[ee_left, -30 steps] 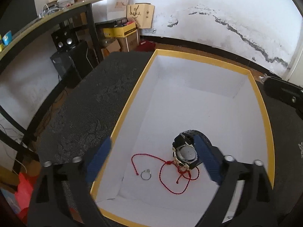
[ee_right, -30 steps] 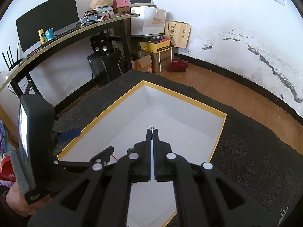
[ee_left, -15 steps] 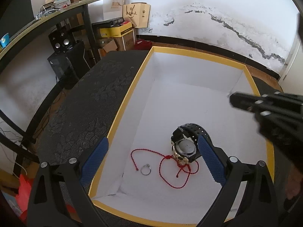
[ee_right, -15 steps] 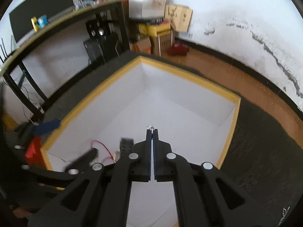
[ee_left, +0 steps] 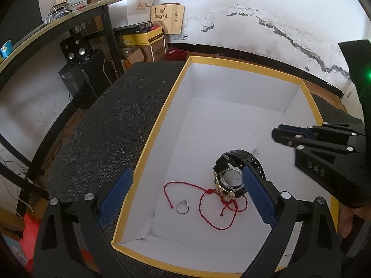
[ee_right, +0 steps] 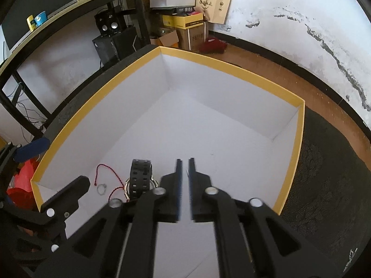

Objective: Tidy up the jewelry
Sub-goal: 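Move both tools back over the rug toward the remaining jewelry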

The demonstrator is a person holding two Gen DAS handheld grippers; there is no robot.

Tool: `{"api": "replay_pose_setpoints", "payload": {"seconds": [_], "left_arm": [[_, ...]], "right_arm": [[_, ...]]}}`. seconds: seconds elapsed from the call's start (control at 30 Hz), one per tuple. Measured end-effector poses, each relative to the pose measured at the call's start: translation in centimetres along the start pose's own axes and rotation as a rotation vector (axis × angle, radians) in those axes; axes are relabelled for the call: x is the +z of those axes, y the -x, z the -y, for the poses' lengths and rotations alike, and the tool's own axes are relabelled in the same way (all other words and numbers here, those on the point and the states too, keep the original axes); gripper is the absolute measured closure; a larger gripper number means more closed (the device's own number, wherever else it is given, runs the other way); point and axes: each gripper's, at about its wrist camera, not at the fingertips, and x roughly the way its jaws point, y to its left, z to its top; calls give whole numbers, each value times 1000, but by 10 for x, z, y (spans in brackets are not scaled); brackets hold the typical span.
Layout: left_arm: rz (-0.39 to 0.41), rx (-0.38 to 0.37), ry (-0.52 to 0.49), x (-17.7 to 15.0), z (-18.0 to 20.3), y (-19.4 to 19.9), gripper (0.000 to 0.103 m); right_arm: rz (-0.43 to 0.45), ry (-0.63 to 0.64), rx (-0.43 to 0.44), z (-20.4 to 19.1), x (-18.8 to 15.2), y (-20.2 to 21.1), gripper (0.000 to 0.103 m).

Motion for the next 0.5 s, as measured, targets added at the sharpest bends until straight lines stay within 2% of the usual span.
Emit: {"api": "replay_pose_setpoints", "payload": {"seconds": [0.03,0.1,0.27,0.5], "left_arm": [[1,-1,-1,0,-2,0,10],[5,-2,6,1,-4,2,10],[18,-7,8,7,-1,7,10],[47,-29,-16,13,26,19,10]], "right_arm": [[3,-2,7,1,0,0,37],[38,-19,2,5,-1,7,26],[107,-25,15,10,1,31,23],[211,-113,-14,46,-6,84,8]]}}
